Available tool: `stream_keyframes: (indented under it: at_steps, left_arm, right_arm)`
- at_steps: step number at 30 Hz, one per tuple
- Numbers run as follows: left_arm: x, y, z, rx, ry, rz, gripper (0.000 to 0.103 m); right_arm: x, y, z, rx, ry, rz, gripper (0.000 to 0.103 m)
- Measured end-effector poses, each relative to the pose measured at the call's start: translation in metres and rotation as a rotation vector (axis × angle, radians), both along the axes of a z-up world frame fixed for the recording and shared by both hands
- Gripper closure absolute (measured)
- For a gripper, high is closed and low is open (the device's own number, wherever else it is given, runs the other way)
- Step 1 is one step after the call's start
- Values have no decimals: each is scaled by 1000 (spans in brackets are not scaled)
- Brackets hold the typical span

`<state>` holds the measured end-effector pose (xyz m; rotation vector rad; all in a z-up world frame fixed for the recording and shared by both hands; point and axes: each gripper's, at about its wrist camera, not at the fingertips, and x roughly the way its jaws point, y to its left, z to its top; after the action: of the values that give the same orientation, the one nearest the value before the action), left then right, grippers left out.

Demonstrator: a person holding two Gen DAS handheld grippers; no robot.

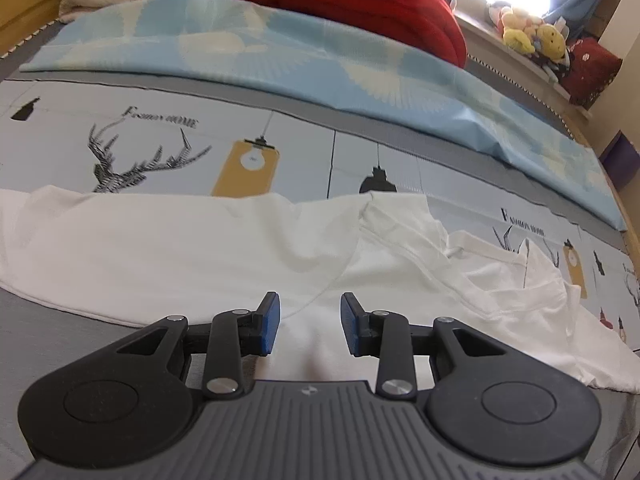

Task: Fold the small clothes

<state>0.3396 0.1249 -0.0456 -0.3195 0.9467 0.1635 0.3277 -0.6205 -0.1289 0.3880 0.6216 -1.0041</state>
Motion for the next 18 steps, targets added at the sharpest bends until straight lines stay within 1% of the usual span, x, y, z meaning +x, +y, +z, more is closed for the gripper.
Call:
stream_keyframes:
  at_steps: [1,2,4,6,8,10,12,14,15,18]
  left_arm:
    - [-3,2,4,-2,-4,1,66]
    - [-6,4,7,-7,-7,0,66]
    - [-13,8,15,-25,-11,-7,66]
    - [-23,12,23,-44,-25,-23,66]
    - [-35,15,31,-35,-36,-45,66]
    - [-51,16,34,-31,-39,-77,66]
    - [-67,16,30,-52,-27,-114,66]
    - [-85,17,23,-65,0,-140,66]
    - [-95,15,19,-66,16,-156,66]
    - [-125,9,12,-43,79,-147,66]
  right_arm:
    - [-4,5,5,9,-24,34,79]
    - [-8,21,12,21,-46,88,76]
    - [-13,54,27,54,-74,227,72]
    - [-21,94,41,99,-86,413,68]
    - [-32,138,52,168,-70,651,65]
    - [-46,176,57,229,-18,823,65]
    - [-65,210,59,257,31,944,65]
    - [-85,239,59,247,116,1037,64]
    - [-94,251,60,221,154,1070,64]
    - [-122,273,59,168,243,1128,64]
